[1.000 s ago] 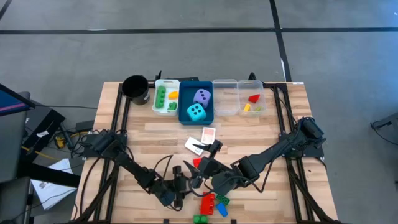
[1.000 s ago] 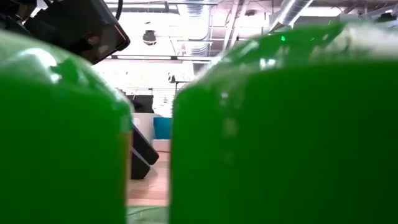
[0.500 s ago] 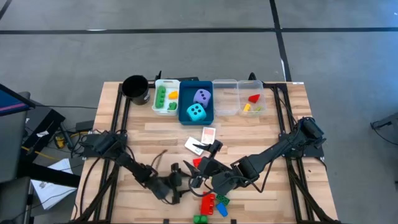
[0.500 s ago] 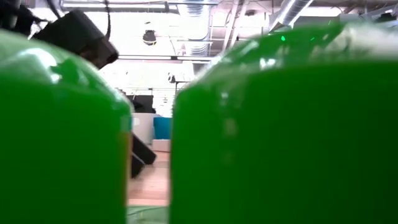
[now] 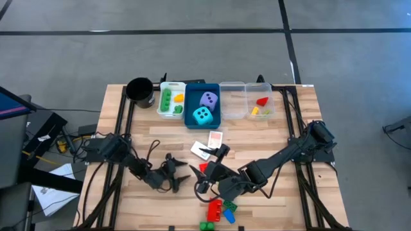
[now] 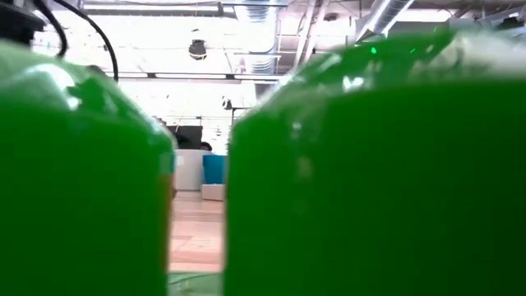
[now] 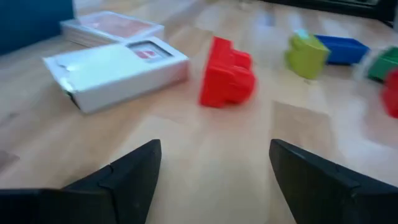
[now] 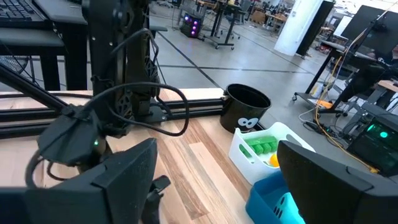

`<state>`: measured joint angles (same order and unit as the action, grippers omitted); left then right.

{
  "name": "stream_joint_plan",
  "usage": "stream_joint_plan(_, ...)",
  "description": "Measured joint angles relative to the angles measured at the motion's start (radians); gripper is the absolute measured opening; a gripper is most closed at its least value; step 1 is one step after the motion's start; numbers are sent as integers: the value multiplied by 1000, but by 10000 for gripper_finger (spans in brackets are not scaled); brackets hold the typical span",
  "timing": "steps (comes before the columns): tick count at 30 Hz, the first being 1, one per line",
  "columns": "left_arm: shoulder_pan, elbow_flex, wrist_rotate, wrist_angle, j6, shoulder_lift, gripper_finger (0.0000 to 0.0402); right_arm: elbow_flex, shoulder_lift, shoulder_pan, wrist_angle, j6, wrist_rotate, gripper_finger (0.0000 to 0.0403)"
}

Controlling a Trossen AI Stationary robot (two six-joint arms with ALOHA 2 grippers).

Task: Pick & Place Toys
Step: Put the large red game piece into the white bin

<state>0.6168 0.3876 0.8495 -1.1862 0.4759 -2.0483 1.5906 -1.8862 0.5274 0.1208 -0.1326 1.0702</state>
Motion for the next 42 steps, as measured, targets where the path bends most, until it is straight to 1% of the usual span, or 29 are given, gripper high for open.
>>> stream_joint_plan(4, -56, 17, -4, 5, -9, 2, 294, 0, 0, -6, 0, -3, -11, 327)
stream_joint_plan(6, -87, 20, -42, 8, -32, 2, 294, 0, 0, -6, 0, -3, -28, 327)
stream_joint_plan(8, -119, 27, -103, 8, -49, 2, 294, 0, 0, -7, 1, -7, -30, 327)
stream_joint_plan(11, -155, 39, -177, 8, -52, 2, 294, 0, 0, -7, 3, -7, -30, 327)
stream_joint_plan(15, -186, 61, -231, 31, -78, 3, 294, 0, 0, -7, 3, -8, -30, 327)
stream_joint_plan(19, -194, 89, -275, 28, -108, 3, 294, 0, 0, -7, 3, -8, -30, 327)
stream_joint_plan(26, -192, 162, -281, 74, -180, 4, 294, 0, 0, -12, 4, -10, -31, 327)
stream_joint_plan(35, -198, 235, -280, 250, -184, 4, 294, 0, 0, -12, 5, -15, -34, 327)
stream_joint_plan(38, -206, 240, -278, 243, -181, -17, 294, 0, 0, -13, 7, -18, -34, 327)
stream_joint_plan(42, -216, 246, -266, 180, -149, -68, 294, 0, 0, -13, 7, -18, -34, 327)
